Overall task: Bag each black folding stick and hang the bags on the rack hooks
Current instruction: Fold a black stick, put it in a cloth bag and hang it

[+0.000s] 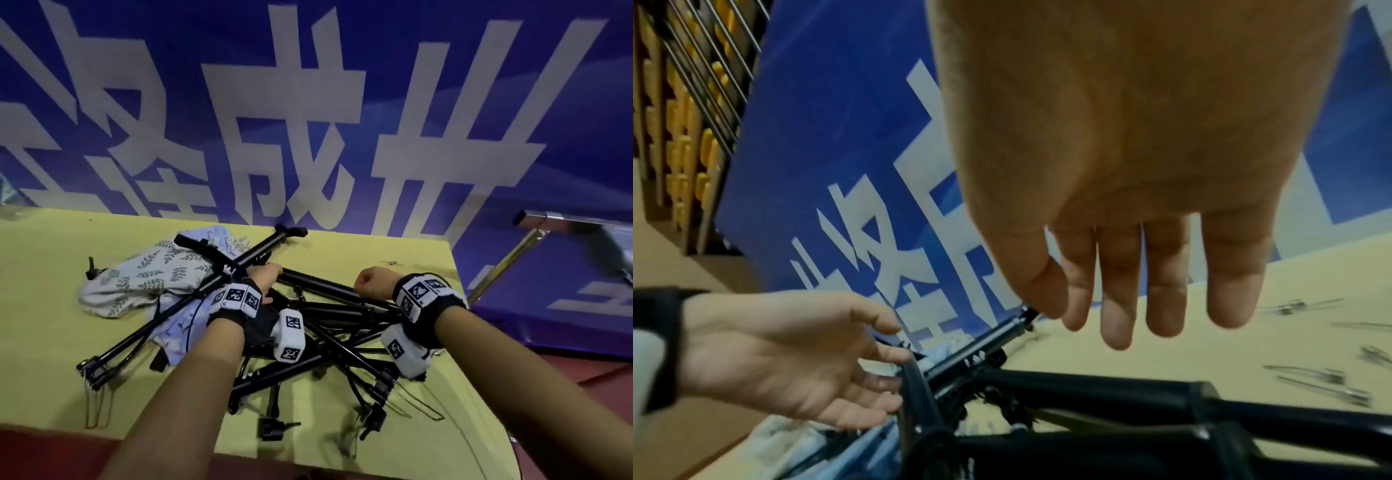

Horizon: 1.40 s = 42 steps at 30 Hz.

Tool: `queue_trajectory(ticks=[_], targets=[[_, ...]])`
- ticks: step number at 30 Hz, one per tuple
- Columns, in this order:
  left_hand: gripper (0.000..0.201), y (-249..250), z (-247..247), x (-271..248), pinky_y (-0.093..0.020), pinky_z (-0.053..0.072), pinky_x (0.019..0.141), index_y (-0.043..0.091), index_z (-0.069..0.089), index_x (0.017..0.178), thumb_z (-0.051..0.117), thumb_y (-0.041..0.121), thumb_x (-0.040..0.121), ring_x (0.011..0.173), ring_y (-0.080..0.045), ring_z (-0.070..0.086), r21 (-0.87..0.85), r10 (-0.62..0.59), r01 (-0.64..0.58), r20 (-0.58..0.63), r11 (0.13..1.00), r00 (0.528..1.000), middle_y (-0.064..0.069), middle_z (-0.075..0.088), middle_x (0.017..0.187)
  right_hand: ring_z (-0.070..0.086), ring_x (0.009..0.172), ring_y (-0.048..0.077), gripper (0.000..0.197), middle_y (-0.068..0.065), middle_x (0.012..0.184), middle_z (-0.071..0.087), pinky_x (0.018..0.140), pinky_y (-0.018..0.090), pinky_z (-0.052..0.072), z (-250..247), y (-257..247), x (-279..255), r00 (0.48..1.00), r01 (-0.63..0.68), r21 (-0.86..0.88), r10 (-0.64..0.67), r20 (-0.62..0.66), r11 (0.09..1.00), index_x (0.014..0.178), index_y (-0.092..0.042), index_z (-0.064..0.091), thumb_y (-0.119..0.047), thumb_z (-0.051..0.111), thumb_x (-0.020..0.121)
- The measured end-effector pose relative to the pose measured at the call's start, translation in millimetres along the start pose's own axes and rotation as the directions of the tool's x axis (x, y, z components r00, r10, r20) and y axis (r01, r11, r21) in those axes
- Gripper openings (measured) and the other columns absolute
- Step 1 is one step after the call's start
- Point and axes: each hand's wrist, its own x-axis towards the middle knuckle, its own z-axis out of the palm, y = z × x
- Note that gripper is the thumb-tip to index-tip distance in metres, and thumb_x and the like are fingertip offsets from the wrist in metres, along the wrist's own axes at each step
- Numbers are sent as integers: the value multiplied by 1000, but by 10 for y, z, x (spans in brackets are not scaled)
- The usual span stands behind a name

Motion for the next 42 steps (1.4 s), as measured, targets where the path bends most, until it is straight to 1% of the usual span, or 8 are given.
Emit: queue_trajectory(ticks=[9, 15, 18, 26, 34, 36, 39, 42], targets=[[65, -215, -15, 526, -43, 42, 101, 1, 37, 141, 55, 23, 82, 128, -36, 44, -153, 18, -38, -130, 987, 991, -18, 41, 143, 48, 79, 18, 20, 3, 94, 55, 71, 26, 39, 243, 159, 204, 988, 17, -89, -3, 151, 996, 105, -9, 64, -14, 50, 91], [53, -409, -26, 732, -38, 45, 78, 3, 47, 132, 51, 24, 83, 106, -31, 57, -191, 52, -71, -104, 979, 993, -17, 54, 129, 47, 63, 10, 21, 1, 84, 58, 53, 17, 39, 379, 144, 296, 972, 122, -188, -79, 221, 975, 107, -8, 63, -16, 47, 95], [21, -498, 129, 671, -32, 41, 65, 3, 44, 114, 44, 12, 95, 73, -26, 49, -243, 101, -132, -135, 961, 986, -12, 50, 88, 52, 67, 12, 14, -6, 78, 59, 60, 22, 42, 476, 297, 475, 974, 179, -222, -141, 177, 958, 97, -18, 58, -18, 45, 96], [28, -291, 169, 310, -14, 28, 26, 11, 36, 72, 34, 12, 100, 53, -13, 32, -401, 260, -268, -76, 876, 963, -4, 32, 66, 61, 78, 13, 17, -4, 89, 66, 68, 26, 48, 239, 360, 187, 960, 267, -155, -247, 134, 951, 103, -20, 62, -24, 47, 96], [27, -153, 61, -168, -25, 38, 23, 12, 34, 71, 41, 17, 96, 33, -21, 52, -534, 477, -534, -256, 656, 841, -9, 46, 55, 61, 86, 15, 20, -1, 96, 69, 75, 28, 49, 92, 896, -397, 946, 286, -59, -291, -140, 956, 106, -19, 64, -21, 47, 97], [25, -164, 72, -313, -25, 44, 30, 13, 34, 71, 43, 16, 94, 33, -17, 50, -540, 494, -573, -301, 616, 815, -5, 41, 66, 59, 92, 16, 22, -1, 104, 66, 80, 32, 49, 140, 1063, -567, 943, 258, -50, -263, -202, 965, 112, -18, 61, -21, 46, 97], [5, -218, 154, -485, -27, 46, 59, 23, 42, 91, 47, 21, 91, 69, -15, 53, -552, 499, -587, -320, 592, 805, -1, 51, 77, 56, 100, 19, 27, 3, 115, 58, 85, 36, 48, 245, 1284, -686, 943, 212, 19, -199, -268, 977, 122, -16, 53, -21, 46, 97], [12, -230, 278, -600, -31, 45, 62, 18, 43, 81, 51, 22, 88, 61, -18, 51, -614, 510, -602, -347, 511, 787, -1, 51, 75, 56, 100, 21, 26, 5, 109, 57, 86, 36, 48, 320, 1451, -677, 898, 254, 186, -160, -410, 949, 120, -17, 48, -21, 50, 95]])
